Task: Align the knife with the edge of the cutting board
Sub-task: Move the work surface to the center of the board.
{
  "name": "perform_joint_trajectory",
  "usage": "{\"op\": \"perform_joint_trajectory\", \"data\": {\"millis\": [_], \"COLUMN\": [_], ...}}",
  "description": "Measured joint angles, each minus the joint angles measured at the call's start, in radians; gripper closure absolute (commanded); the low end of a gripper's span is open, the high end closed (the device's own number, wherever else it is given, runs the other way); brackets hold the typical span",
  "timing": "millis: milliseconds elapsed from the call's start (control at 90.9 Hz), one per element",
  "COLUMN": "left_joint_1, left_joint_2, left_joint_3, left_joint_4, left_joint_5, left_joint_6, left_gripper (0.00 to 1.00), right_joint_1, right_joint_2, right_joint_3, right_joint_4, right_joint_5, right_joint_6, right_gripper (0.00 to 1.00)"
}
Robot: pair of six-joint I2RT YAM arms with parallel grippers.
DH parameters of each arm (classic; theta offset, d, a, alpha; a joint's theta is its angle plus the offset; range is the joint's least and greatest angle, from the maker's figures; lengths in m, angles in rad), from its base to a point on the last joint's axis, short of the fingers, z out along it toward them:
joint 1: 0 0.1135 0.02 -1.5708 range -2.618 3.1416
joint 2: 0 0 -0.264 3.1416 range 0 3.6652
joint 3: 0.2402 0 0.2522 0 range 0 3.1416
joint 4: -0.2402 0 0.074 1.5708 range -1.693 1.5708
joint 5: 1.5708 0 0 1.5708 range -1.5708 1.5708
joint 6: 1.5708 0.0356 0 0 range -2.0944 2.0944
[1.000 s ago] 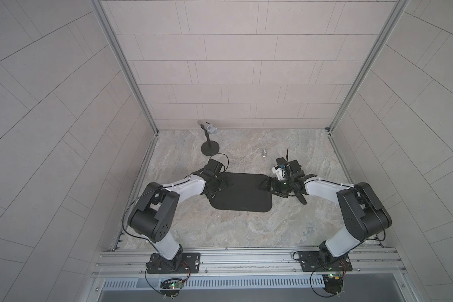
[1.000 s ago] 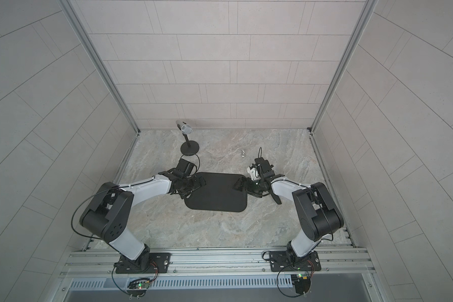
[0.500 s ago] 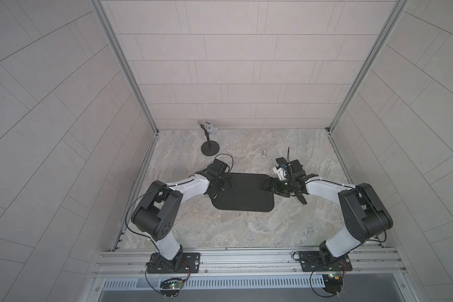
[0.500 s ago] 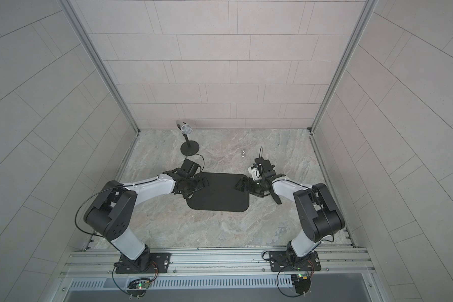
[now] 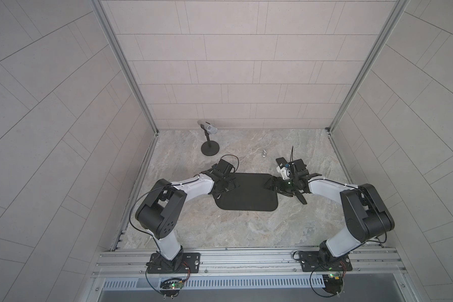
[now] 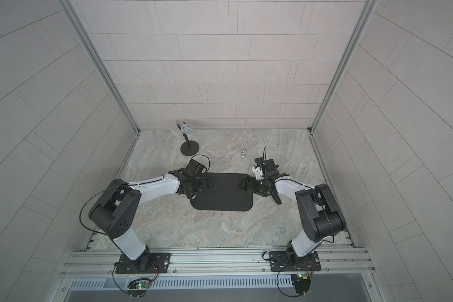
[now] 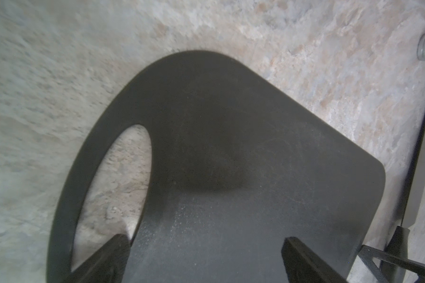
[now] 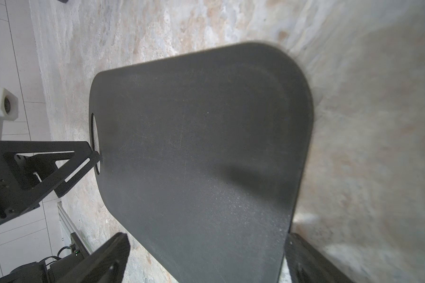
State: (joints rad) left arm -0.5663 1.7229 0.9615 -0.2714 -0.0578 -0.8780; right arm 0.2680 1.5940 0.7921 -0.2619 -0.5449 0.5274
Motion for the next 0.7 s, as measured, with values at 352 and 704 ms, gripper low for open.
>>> {"op": "perform_joint_trajectory", "data": {"millis": [352,704], "left_joint_1": [-0.028,-0.030], "left_joint_2": [0.018,0.024], "left_joint_3": [0.021,0.034], "left_joint_4": [-0.006,-0.022], "left_joint_5": [-0.010,-0.015], "left_joint_6": [-0.013,-0.013], "left_gripper": [0.00,0.00], "right_joint_1": [-0.021,-0.021], "right_joint_2": [0.000,0.002], "right_joint_3": [0.008,0.014], "right_joint_4": [-0.015,-0.026], "right_joint_5": [0.005,0.007], "right_joint_6": [-0.016,-0.016], "right_gripper": [0.00,0.00]}}
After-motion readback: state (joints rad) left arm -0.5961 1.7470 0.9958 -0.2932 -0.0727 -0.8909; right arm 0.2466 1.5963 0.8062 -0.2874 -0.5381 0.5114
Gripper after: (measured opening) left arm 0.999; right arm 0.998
